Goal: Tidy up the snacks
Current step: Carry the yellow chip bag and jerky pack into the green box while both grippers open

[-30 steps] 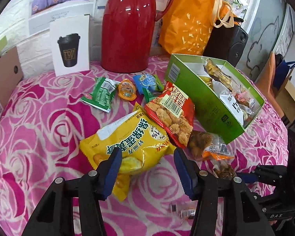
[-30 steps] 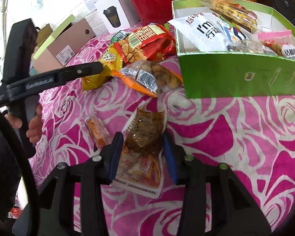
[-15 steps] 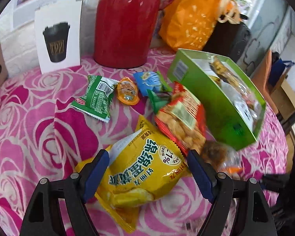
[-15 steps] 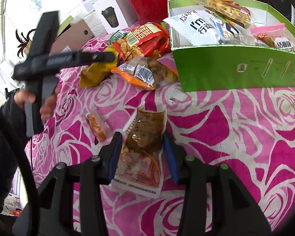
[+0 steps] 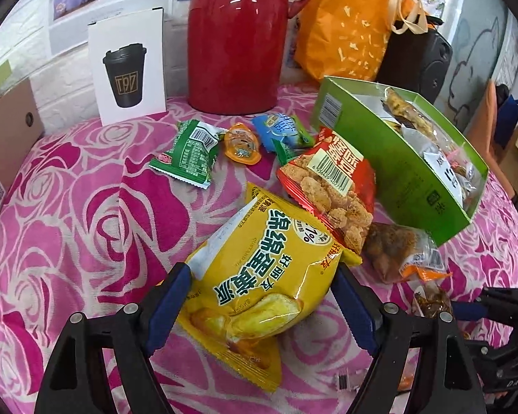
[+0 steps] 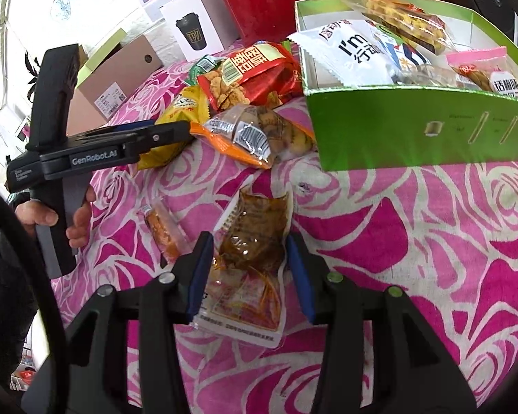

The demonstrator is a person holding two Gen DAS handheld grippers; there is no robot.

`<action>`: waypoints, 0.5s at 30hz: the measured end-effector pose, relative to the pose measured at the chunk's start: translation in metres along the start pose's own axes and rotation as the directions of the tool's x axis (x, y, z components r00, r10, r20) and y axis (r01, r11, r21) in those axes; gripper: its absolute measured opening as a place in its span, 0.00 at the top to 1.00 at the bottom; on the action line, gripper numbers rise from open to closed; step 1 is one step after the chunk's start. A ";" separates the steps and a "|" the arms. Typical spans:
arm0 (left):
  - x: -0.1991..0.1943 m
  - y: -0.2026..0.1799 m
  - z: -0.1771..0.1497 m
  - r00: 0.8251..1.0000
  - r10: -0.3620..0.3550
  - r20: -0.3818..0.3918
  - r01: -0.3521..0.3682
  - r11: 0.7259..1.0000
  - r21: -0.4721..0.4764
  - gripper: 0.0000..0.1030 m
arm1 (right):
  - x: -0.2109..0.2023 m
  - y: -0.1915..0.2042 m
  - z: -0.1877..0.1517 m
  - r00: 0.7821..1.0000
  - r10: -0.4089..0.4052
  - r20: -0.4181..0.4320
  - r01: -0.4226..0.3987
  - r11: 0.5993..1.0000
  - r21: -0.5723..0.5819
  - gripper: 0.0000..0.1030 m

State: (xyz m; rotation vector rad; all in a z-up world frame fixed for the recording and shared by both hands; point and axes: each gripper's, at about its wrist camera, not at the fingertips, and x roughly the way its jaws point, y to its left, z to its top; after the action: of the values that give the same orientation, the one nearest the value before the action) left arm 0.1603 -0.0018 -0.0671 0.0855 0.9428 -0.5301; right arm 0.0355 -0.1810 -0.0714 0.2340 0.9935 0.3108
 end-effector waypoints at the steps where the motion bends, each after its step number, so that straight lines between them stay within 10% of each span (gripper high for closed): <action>1: 0.001 0.001 0.000 1.000 -0.004 0.003 0.004 1.000 -0.015 0.19 | 0.000 0.001 0.001 1.000 -0.004 -0.001 0.004 1.000 -0.008 0.56; 6: -0.005 0.002 0.002 0.999 -0.030 0.013 0.031 0.997 -0.071 0.42 | -0.008 0.004 0.000 1.000 0.014 0.012 -0.014 1.000 -0.013 0.60; 15: -0.038 -0.013 -0.010 0.997 -0.044 0.058 0.048 0.997 -0.067 0.51 | -0.051 0.017 0.006 0.993 0.053 0.108 -0.047 0.997 -0.057 0.60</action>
State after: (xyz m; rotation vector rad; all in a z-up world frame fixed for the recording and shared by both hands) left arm 0.1289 0.0045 -0.0407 -0.0134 0.9083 -0.5399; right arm 0.0123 -0.1844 -0.0223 0.2247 0.8704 0.3660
